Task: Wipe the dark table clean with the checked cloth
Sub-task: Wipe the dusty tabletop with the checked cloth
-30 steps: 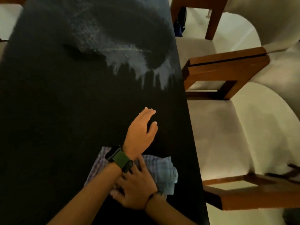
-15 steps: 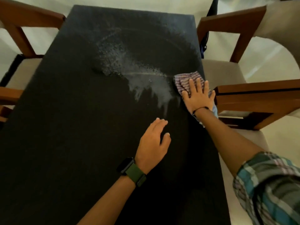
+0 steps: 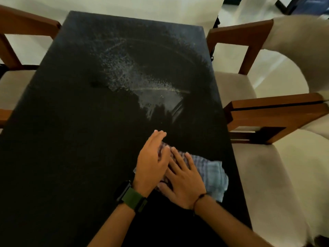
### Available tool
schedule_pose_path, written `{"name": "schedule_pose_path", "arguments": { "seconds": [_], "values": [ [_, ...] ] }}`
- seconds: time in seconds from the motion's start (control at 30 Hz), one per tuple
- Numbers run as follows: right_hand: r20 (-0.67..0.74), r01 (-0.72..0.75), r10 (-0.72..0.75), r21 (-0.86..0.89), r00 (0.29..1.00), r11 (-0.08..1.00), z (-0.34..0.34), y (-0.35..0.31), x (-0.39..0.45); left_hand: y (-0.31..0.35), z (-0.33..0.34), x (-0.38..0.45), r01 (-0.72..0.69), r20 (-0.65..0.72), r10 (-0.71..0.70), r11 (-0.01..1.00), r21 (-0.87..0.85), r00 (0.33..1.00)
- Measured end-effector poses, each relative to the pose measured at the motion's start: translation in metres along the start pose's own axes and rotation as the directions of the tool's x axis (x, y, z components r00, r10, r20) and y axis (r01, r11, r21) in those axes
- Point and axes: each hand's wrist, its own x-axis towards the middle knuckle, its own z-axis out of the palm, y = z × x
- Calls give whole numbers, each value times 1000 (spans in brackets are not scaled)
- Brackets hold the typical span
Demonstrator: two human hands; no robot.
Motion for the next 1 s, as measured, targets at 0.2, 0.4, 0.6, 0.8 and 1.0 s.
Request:
{"name": "schedule_pose_path", "arguments": {
  "seconds": [0.2,0.4,0.6,0.8,1.0],
  "values": [
    [-112,-151,141,-77,984,986,-37,75,152,-26,-3,11,-4,-102,4,1000,8,995],
    [-86,-309,306,-27,948,951,-60,101,242,-47,-22,16,32,-128,-33,999,-11,991],
    [-35,-12,11,-24,999,1000,-39,10,148,-45,-56,19,7,-193,-3,1000,19,981],
    [104,220,-219,-1,970,975,-24,-29,89,-46,-67,34,25,-161,-27,1000,-13,987],
    [-31,184,-189,-121,981,975,-43,20,197,-57,-64,50,16,-206,-4,998,55,979]
  ]
}}
